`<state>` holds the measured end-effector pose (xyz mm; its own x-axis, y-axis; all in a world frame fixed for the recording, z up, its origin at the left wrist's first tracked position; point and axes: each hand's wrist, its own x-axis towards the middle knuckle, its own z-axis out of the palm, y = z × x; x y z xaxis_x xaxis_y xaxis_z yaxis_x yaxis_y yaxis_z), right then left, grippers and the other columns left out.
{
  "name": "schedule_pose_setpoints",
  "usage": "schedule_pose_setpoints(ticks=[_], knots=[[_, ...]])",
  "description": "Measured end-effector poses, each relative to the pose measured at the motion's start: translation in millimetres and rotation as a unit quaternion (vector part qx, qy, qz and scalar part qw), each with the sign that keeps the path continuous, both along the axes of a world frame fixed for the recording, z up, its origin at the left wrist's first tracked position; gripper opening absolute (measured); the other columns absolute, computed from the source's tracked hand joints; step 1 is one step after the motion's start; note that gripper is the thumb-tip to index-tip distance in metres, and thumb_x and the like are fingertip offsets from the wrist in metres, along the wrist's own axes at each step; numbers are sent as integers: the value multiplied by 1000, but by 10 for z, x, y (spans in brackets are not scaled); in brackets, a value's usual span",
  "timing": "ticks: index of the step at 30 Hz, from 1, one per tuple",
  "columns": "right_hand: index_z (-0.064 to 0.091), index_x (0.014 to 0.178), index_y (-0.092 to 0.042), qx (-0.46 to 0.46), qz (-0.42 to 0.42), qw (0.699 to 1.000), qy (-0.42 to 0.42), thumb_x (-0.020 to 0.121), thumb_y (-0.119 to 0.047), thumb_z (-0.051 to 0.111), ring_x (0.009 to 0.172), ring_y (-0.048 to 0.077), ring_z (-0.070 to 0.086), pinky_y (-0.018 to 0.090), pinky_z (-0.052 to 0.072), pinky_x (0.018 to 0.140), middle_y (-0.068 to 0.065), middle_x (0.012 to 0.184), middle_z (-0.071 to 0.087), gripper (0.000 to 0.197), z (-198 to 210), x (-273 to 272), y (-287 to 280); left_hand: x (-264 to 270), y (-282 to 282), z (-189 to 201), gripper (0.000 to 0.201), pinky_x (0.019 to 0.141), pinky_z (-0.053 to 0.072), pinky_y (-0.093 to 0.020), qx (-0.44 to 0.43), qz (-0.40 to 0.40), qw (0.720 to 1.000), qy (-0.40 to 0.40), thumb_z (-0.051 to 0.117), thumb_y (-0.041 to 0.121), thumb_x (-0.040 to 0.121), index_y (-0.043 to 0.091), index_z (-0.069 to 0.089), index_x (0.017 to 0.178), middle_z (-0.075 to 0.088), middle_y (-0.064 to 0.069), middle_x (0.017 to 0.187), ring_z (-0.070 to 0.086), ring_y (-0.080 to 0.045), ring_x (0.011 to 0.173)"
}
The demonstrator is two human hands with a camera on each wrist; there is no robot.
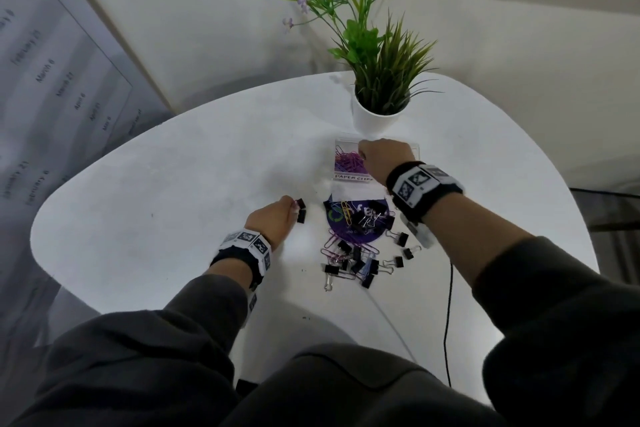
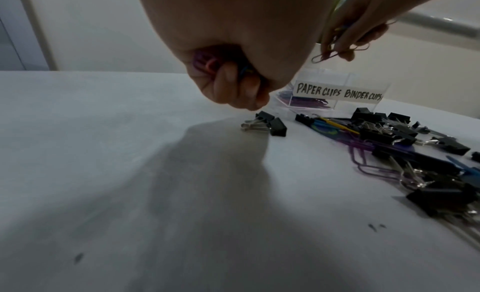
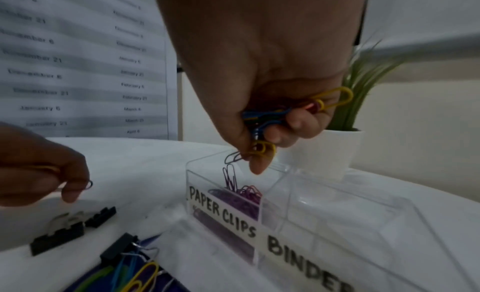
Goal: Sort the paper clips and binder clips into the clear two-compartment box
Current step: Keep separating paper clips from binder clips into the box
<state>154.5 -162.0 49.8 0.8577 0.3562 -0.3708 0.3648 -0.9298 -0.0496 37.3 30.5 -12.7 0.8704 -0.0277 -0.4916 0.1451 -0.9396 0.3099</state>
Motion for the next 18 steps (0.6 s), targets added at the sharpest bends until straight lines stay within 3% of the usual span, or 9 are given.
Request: schedule_pose_setpoints(ticks=[3, 6, 9, 12, 15, 18], knots=[[50, 94, -11, -41, 14, 999, 11, 94, 0, 34, 92, 28, 59, 36, 47, 82, 15, 109, 65, 19, -56, 82, 170, 69, 50, 19, 35, 77, 47, -35, 27, -22, 999, 18, 25, 27, 102, 6, 48, 119, 66, -14, 103, 61, -30, 85], [53, 121, -5, -38, 22, 999, 30, 92, 3, 36, 112, 33, 58, 40, 48, 91, 16, 119, 62, 34, -126, 153, 251, 138, 87, 69, 36, 77, 46, -35, 36, -35, 999, 20, 24, 28, 102, 7, 48, 118, 66, -14, 105, 62, -31, 89], [45, 133, -8, 8, 16, 998, 61, 91, 1, 42, 116, 34, 56, 41, 47, 94, 17, 124, 59, 43, -122, 180, 261, 255, 89, 149, 37, 80, 46, -35, 33, -49, 998, 1, 23, 29, 103, 6, 50, 115, 65, -14, 109, 62, -31, 96], [48, 127, -9, 63, -21, 998, 23, 90, 1, 42, 111, 33, 56, 42, 48, 89, 15, 119, 59, 39, -89, 115, 141, 475, 24, 230, 37, 75, 43, -33, 13, -50, 998, -24, 25, 30, 103, 8, 52, 114, 63, -12, 111, 62, -28, 96], [57, 109, -9, 110, -51, 992, -21, 93, -5, 43, 99, 30, 60, 38, 49, 81, 12, 106, 63, 22, -129, -80, -97, 770, -156, 343, 35, 74, 47, -33, 10, -71, 994, -87, 27, 32, 103, 13, 54, 117, 63, -8, 113, 63, -26, 95], [60, 107, -11, 118, -61, 991, 17, 95, -9, 43, 98, 25, 62, 34, 52, 84, 8, 107, 65, 21, -291, -377, -331, 1060, -445, 415, 31, 81, 49, -37, 7, -119, 986, -119, 31, 24, 102, 13, 53, 122, 59, -9, 119, 62, -29, 100]])
